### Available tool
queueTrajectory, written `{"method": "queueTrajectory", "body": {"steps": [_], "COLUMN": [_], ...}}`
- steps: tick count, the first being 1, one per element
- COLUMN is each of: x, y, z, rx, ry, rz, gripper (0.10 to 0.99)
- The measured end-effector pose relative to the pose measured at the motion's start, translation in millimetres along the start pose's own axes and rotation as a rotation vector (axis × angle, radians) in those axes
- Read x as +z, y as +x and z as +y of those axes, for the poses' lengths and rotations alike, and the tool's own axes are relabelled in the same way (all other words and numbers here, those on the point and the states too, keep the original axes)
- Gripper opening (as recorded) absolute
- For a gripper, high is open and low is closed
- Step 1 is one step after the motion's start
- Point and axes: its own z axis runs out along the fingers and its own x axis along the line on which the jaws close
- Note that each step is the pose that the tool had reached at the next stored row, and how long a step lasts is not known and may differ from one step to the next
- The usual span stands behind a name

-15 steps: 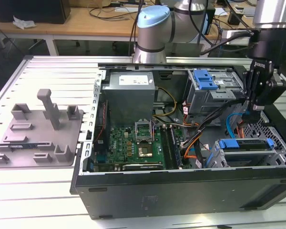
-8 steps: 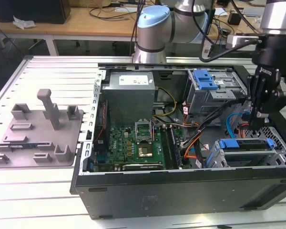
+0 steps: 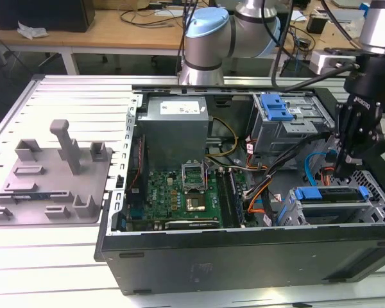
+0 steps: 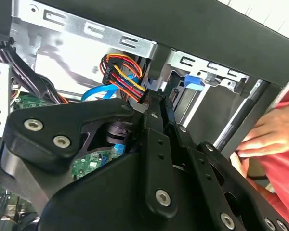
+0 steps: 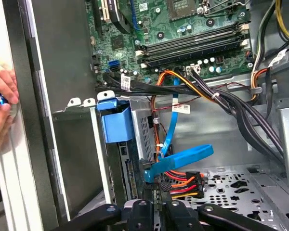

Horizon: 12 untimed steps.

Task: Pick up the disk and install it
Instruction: 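Insert the first disk wire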

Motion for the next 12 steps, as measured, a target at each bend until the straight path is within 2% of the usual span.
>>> {"method": "queueTrajectory", "body": {"steps": [2, 4, 5, 8, 9, 12], "x": [-0.2, -1.6, -3.0, -4.0, -4.3, -3.4], "y": [3.8, 8.6, 12.1, 16.8, 20.2, 25.7], "z": [-0.4, -0.8, -1.0, -1.5, -2.0, -2.5], "rx": [0.0, -0.001, -0.001, -0.001, -0.001, -0.002], "ry": [-0.001, -0.003, -0.003, -0.005, -0.006, -0.008], "rz": [-0.0078, -0.0197, -0.0299, -0.0505, -0.0669, -0.0916], "gripper": [0.165, 0.165, 0.165, 0.165, 0.165, 0.165]}}
